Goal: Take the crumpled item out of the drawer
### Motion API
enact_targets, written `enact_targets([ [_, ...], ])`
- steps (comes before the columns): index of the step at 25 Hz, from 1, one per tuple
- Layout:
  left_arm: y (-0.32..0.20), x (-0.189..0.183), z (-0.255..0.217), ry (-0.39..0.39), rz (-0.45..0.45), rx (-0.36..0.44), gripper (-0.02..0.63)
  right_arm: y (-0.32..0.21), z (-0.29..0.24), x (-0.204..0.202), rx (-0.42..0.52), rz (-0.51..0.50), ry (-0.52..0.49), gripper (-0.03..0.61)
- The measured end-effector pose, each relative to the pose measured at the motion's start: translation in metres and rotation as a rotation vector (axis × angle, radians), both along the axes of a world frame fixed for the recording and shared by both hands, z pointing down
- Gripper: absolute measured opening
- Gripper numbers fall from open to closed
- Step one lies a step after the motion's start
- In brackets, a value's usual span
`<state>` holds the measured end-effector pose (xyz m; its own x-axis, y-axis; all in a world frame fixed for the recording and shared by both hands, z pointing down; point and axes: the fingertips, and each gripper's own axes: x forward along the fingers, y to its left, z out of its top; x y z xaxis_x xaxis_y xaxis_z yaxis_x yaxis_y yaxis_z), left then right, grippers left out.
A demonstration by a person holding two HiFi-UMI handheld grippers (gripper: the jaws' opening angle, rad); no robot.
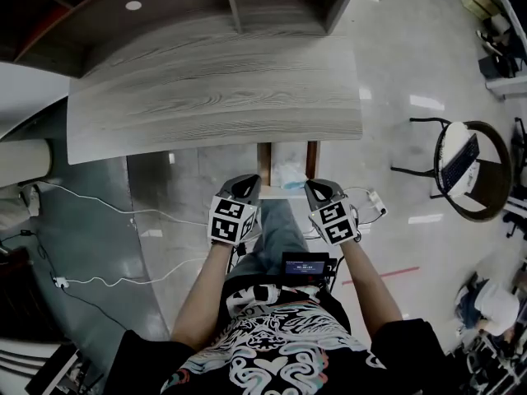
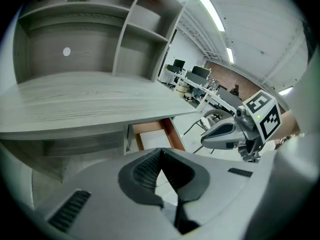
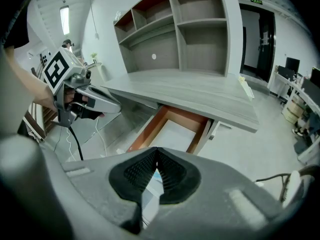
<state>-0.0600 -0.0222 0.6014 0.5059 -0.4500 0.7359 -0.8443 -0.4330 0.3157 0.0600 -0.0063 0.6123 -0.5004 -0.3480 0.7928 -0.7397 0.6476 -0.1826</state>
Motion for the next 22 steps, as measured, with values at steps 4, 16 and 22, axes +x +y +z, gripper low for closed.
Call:
enact_targets([
  [4,0.002,0.001,0.011,-0.01,0.009,-0.025,0.005,-0.002,0.01,-0.001,-0.014,-0.01,0.012,0.005],
  [16,0.005,0.008,0.045,-0.026,0.038,-0.109,0.005,-0.015,0.034,-0.005,-0.031,-0.073,0.055,0.005],
  [22,0.007,0.014,0.059,-0.037,0.059,-0.14,0.005,-0.008,0.052,-0.01,-0.081,-0.114,0.061,0.006],
])
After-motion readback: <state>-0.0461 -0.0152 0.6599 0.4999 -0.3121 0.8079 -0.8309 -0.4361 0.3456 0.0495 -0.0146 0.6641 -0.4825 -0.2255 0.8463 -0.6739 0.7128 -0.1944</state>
